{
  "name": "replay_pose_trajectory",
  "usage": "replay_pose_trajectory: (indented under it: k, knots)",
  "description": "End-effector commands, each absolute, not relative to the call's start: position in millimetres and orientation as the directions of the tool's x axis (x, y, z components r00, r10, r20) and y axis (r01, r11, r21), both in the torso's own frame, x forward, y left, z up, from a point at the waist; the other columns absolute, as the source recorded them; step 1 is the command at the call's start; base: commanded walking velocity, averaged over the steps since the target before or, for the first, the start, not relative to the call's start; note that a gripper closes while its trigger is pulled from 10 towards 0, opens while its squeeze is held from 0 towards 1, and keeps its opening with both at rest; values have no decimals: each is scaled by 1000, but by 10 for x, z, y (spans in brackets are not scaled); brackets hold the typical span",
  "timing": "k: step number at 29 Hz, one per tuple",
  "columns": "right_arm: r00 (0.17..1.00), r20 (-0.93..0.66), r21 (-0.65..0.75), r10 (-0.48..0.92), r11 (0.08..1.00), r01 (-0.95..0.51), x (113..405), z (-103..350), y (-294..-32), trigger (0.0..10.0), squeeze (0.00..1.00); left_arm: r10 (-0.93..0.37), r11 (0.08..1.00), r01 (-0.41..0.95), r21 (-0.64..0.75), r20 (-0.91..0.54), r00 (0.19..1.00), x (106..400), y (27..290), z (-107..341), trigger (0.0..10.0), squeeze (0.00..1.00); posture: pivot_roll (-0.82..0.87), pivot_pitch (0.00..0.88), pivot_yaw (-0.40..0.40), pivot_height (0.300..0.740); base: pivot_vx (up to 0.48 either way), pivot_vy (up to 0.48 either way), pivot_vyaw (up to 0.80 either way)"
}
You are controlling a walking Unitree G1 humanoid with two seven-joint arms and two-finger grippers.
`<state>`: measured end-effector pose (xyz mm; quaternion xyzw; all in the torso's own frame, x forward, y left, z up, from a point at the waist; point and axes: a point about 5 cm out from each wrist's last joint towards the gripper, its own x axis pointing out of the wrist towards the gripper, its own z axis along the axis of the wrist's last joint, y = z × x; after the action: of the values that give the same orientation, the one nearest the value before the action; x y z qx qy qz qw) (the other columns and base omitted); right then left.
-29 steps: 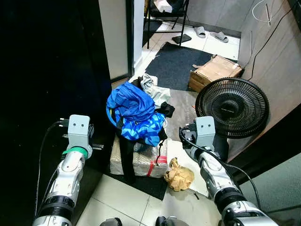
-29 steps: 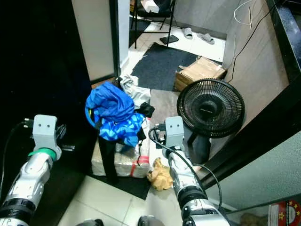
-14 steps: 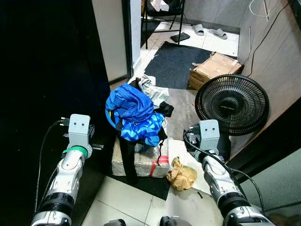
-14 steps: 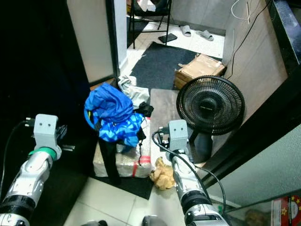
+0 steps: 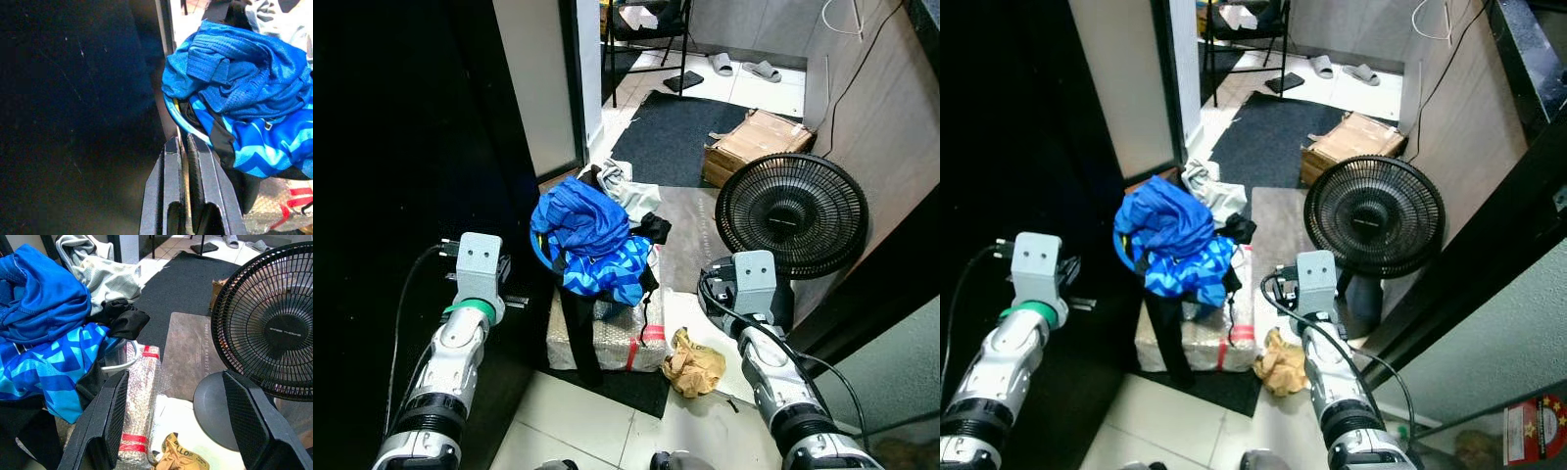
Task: Clothes washing
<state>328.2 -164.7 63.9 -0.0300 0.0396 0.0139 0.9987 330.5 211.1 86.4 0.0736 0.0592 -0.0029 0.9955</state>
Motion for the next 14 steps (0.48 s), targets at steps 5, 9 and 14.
replay_pose_trajectory:
  k: [5, 9, 14]
  knots:
    - [995, -95, -44, 22, 999, -26, 3252, 595, -1626, 10000, 0, 7, 988, 13, 152, -132, 991, 3276, 2140, 821, 10000, 0, -84, 25, 73, 740, 0, 0, 0]
    - [995, -99, -42, 24, 999, -28, 3240, 581, -1620, 10000, 0, 14, 988, 7, 152, -137, 990, 3247, 2168, 798, 10000, 0, -83, 28, 71, 740, 0, 0, 0]
    - [995, -99, -41, 25, 999, -29, 3229, 574, -1615, 10000, 0, 15, 988, 7, 152, -139, 990, 3243, 2164, 788, 10000, 0, -83, 32, 70, 740, 0, 0, 0]
